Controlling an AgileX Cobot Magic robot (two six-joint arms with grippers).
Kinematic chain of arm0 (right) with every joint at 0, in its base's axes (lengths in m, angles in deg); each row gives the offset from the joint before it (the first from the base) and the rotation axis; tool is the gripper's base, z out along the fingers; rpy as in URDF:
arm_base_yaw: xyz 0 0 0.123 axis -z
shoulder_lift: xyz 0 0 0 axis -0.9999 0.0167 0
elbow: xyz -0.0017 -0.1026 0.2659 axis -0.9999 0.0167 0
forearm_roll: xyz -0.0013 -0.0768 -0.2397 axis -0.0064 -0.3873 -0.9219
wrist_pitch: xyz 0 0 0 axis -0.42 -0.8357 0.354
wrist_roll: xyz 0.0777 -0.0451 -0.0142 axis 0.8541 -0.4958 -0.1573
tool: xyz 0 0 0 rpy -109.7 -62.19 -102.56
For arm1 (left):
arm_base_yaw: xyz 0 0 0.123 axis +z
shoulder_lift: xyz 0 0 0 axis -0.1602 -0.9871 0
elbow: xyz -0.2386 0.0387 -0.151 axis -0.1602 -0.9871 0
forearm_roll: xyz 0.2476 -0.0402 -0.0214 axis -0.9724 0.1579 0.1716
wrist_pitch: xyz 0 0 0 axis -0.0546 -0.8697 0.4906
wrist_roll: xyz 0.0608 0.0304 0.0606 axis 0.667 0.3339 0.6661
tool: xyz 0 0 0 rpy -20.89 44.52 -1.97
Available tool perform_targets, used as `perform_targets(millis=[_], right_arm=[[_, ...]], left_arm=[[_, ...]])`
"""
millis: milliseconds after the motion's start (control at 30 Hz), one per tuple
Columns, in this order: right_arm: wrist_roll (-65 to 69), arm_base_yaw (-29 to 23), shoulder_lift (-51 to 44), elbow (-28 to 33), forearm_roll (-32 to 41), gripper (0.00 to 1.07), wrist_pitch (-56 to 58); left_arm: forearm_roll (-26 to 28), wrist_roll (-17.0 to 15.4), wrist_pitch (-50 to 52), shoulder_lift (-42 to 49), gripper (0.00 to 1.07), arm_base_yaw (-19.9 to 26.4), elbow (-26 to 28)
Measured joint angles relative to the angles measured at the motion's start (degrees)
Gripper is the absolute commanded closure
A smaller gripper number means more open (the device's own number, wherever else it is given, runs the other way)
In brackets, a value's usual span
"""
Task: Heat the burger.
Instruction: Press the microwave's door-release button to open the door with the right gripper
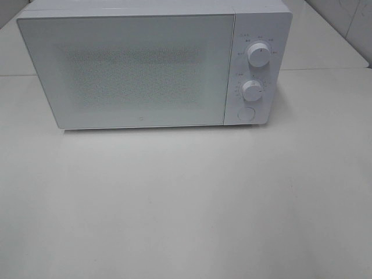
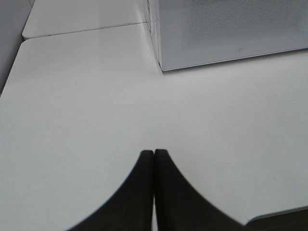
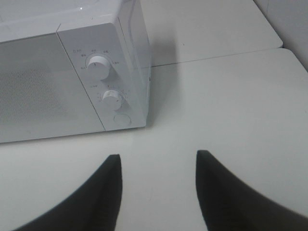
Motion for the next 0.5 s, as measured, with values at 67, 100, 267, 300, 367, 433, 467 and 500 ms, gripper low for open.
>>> perform_targets(millis=[67, 100, 267, 300, 367, 433, 467, 500], right_arm=[[0.00, 0.00, 2.69, 0.00, 0.00, 0.62, -3.15], [0.00, 0.00, 2.69, 0.00, 0.00, 0.62, -3.15], [0.00, 0.00, 10.49, 0.00, 0.00, 0.63, -10.43], [0.00, 0.00, 10.49, 0.00, 0.00, 0.63, -10.43], [0.00, 0.00, 12.89, 0.00, 0.00, 0.64, -12.55], [-0.11, 0.00, 16.73, 0.00, 0.00, 0.69, -16.27], [-0.11, 0.00, 16.73, 0.00, 0.00, 0.69, -16.27], [-0.86, 0.00, 18.91, 0.00, 0.00, 0.73, -18.62]], left_arm=[[0.00, 0.00, 0.00, 0.00, 1.06, 0.00, 0.00], [0.00, 0.00, 0.00, 0.00, 1.06, 0.00, 0.00], [0.00, 0.00, 0.00, 0.00, 1.06, 0.00, 0.00], [0.00, 0.00, 0.00, 0.00, 1.06, 0.00, 0.00], [0.00, 0.00, 0.00, 0.00, 1.06, 0.00, 0.00], [0.00, 0.00, 0.00, 0.00, 1.06, 0.00, 0.00], [0.00, 0.00, 0.00, 0.00, 1.06, 0.00, 0.00], [0.00, 0.00, 0.00, 0.00, 1.06, 0.00, 0.00]])
